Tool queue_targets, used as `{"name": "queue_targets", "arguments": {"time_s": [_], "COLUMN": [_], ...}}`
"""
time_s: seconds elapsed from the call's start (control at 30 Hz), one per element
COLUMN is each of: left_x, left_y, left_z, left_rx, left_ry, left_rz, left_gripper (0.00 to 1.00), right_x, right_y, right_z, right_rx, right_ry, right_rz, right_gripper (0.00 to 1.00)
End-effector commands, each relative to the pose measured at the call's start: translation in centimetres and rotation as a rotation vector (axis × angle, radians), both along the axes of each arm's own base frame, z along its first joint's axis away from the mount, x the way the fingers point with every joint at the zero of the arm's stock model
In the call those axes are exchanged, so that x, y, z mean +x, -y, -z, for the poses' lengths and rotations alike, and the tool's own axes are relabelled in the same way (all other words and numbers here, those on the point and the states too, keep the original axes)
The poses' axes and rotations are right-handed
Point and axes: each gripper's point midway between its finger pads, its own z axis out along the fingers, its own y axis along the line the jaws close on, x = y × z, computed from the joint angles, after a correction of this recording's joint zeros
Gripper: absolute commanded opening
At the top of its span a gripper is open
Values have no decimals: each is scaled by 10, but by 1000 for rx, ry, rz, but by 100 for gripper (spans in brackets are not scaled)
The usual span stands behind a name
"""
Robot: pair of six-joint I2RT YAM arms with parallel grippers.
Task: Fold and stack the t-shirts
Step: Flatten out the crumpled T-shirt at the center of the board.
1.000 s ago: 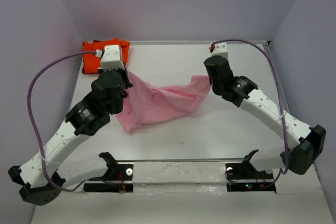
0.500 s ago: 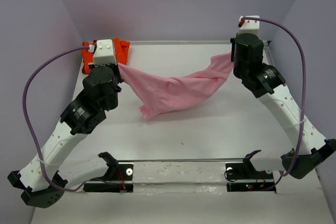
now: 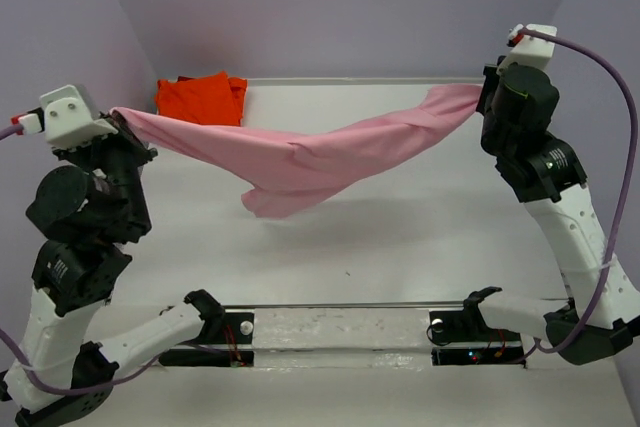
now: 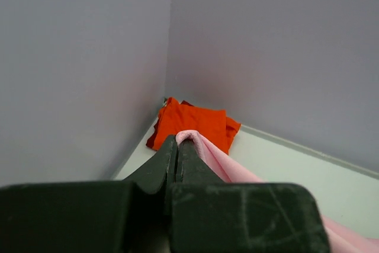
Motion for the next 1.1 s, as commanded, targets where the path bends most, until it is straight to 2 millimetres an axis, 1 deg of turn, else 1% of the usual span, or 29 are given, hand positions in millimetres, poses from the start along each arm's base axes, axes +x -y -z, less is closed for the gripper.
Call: {"name": "queue_targets", "arguments": {"time_s": [0.0, 0.03, 0.07, 0.1, 0.13, 0.17, 0.2, 0.27, 0.3, 0.33, 0.43, 0.47, 0.53, 0.57, 0.67, 0.7, 0.73, 0.77, 0.87, 0.9, 0.93, 0.97, 1.0, 1.03, 1.07], "left_x": [-15, -12, -14, -13, -7, -7, 1, 5, 8, 13, 28, 39, 48, 59, 74, 83, 84, 91, 99, 102, 103, 106, 107, 108, 109], "left_y": [-17, -14, -14, -12, -6, -2, 6, 12, 18, 25, 42, 56, 70, 84, 102, 107, 109, 113, 112, 111, 110, 107, 105, 102, 101], "left_z": [-36, -38, -47, -50, -52, -61, -61, -64, -67, -66, -44, -23, -1, 24, 54, 73, 78, 90, 103, 112, 112, 120, 123, 123, 132], "left_rx": [-49, -44, -55, -56, -51, -59, -47, -53, -54, -56, -49, -32, -55, -47, -50, -30, -24, -9, 16, 29, 26, 45, 50, 48, 60], "left_ry": [82, 81, 100, 106, 99, 119, 105, 102, 108, 107, 66, 31, 7, -35, -71, -111, -119, -141, -158, -172, -160, -172, -172, -163, -176], "left_rz": [-30, -25, -10, -2, 10, 39, 50, 69, 94, 109, 136, 166, 198, 219, 252, 246, 254, 256, 244, 239, 236, 228, 223, 216, 204], "left_gripper": [0, 0, 0, 0, 0, 0, 0, 0, 0, 0, 0, 0, 0, 0, 0, 0, 0, 0, 0, 0, 0, 0, 0, 0, 0], "right_x": [-25, -27, -28, -29, -33, -32, -34, -33, -32, -28, -18, -9, -2, 5, 21, 26, 30, 40, 54, 64, 68, 78, 82, 87, 91], "right_y": [14, 15, 13, 12, 13, 11, 10, 7, 2, -1, -9, -14, -21, -27, -36, -37, -39, -43, -46, -46, -49, -48, -49, -48, -48], "right_z": [-61, -67, -73, -79, -88, -89, -96, -94, -91, -83, -54, -27, 2, 31, 76, 92, 102, 119, 141, 153, 160, 172, 176, 176, 179], "right_rx": [52, 55, 46, 50, 56, 45, 51, 54, 60, 58, 64, 64, 87, 104, 106, 106, 102, 94, 86, 81, 77, 67, 60, 60, 49], "right_ry": [171, 185, 192, 205, 226, 218, 230, 221, 209, 188, 126, 68, 15, -39, -136, -164, -183, -218, -261, -280, -294, -319, -331, -331, -340], "right_rz": [6, -1, -18, -28, -36, -51, -61, -79, -104, -117, -129, -127, -131, -137, -122, -108, -102, -90, -80, -72, -73, -61, -61, -54, -49], "right_gripper": [0, 0, 0, 0, 0, 0, 0, 0, 0, 0, 0, 0, 0, 0, 0, 0, 0, 0, 0, 0, 0, 0, 0, 0, 0]}}
